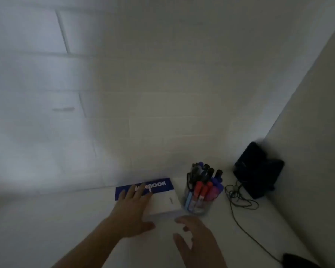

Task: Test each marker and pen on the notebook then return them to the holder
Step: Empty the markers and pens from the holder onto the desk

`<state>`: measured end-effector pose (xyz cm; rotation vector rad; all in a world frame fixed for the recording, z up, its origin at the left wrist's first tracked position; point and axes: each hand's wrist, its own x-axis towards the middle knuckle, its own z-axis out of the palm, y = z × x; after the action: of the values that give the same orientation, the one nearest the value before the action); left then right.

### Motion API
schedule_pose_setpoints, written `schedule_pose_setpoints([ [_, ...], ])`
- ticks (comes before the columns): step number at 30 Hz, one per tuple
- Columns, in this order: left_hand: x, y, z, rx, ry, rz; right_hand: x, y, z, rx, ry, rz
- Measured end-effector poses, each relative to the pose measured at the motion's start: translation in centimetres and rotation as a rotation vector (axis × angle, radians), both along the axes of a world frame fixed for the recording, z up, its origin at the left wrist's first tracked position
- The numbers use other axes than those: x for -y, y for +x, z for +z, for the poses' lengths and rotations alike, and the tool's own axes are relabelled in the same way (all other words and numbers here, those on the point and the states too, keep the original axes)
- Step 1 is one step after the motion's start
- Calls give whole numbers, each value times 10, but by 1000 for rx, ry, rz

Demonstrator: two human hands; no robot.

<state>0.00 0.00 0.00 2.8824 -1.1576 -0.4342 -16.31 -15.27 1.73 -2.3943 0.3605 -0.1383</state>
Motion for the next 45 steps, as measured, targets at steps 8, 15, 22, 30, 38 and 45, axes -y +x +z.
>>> schedule_pose_setpoints([
  [8,-17,-47,-4,94,213,-206,-9,-13,-71,111,-162,42],
  [15,-29,-126,-6,381,230,-528,-33,-44,-94,93,-458,147],
  [22,-39,-122,-29,143,-276,-224,-52,-97,-101,44,-590,34],
  [30,3,-141,-67,240,-287,-292,-33,-148,-114,80,-639,-41],
  [38,9,-136,-77,249,-346,-307,-17,-107,-56,43,-407,-163],
  [45,14,-132,-87,314,-416,-606,42,-8,-44,216,145,-404],
])
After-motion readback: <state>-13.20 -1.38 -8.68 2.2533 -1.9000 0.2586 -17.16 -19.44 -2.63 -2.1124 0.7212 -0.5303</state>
